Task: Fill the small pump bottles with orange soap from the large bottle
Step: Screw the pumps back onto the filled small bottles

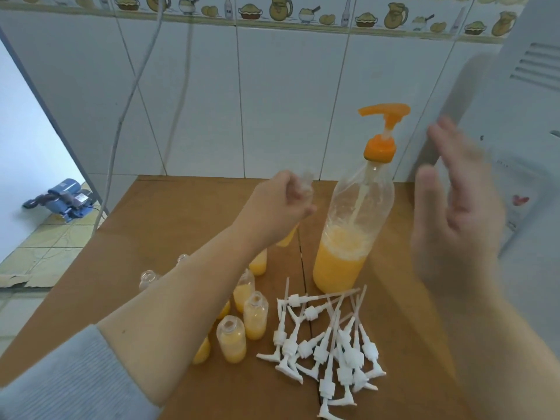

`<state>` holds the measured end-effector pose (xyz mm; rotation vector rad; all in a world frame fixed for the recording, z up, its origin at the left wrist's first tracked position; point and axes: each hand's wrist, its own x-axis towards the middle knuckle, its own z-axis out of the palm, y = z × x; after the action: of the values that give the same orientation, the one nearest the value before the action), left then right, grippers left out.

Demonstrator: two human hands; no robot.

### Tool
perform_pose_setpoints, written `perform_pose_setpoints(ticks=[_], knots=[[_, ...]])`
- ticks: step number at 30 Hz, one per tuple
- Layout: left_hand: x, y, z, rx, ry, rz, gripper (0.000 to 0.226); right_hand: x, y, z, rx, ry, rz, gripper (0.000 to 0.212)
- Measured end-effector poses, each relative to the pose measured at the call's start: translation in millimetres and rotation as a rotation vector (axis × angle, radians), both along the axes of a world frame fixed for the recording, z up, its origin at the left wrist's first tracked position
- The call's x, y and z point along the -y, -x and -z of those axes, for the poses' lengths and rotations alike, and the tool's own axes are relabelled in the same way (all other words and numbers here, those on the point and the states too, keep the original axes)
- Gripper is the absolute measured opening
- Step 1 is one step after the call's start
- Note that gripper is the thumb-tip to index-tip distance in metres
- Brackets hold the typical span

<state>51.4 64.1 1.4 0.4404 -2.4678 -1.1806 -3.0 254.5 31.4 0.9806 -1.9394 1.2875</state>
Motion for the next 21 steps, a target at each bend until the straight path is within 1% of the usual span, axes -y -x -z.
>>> perform_pose_setpoints(ticks=[2,3,6,8,10,11,13,16,21], knots=[[3.1,1.0,18.5,0.103,-0.018,0.010,0.026,-14.6,-15.3,25.7,-0.044,-0.015,0.004,0.036],[4.9,2.5,26.4,0.154,-0.008,0.010,0.027,-20.5,-23.4,39.6,-0.017,-0.042,0.006,0.035],[5.8,8.4,41.6,0.265,0.004,0.030,0.028,-35.3,-45.0,81.3,0.152,-0.161,0.026,0.039],[5.3,14.7,48.1,0.352,0.087,0.037,0.036,-44.1,-54.1,102.4,0.205,-0.230,0.045,0.034],[4.7,22.7,53.8,0.459,0.207,0.033,0.047,-52.7,-60.2,117.8,0.232,-0.248,0.014,0.033],[4.4,26.2,56.0,0.507,0.249,0.032,0.048,-56.0,-63.0,123.4,0.233,-0.250,0.002,0.031],[3.9,30.3,60.1,0.582,0.333,0.038,0.044,-60.1,-68.9,132.3,0.236,-0.241,0.001,0.029],[3.3,31.9,66.6,0.634,0.496,0.081,0.029,-62.9,-77.3,146.7,0.252,-0.233,-0.026,0.028],[1.9,32.5,69.9,0.666,0.607,0.113,0.030,-58.6,-83.3,167.2,0.281,-0.271,-0.077,0.028]])
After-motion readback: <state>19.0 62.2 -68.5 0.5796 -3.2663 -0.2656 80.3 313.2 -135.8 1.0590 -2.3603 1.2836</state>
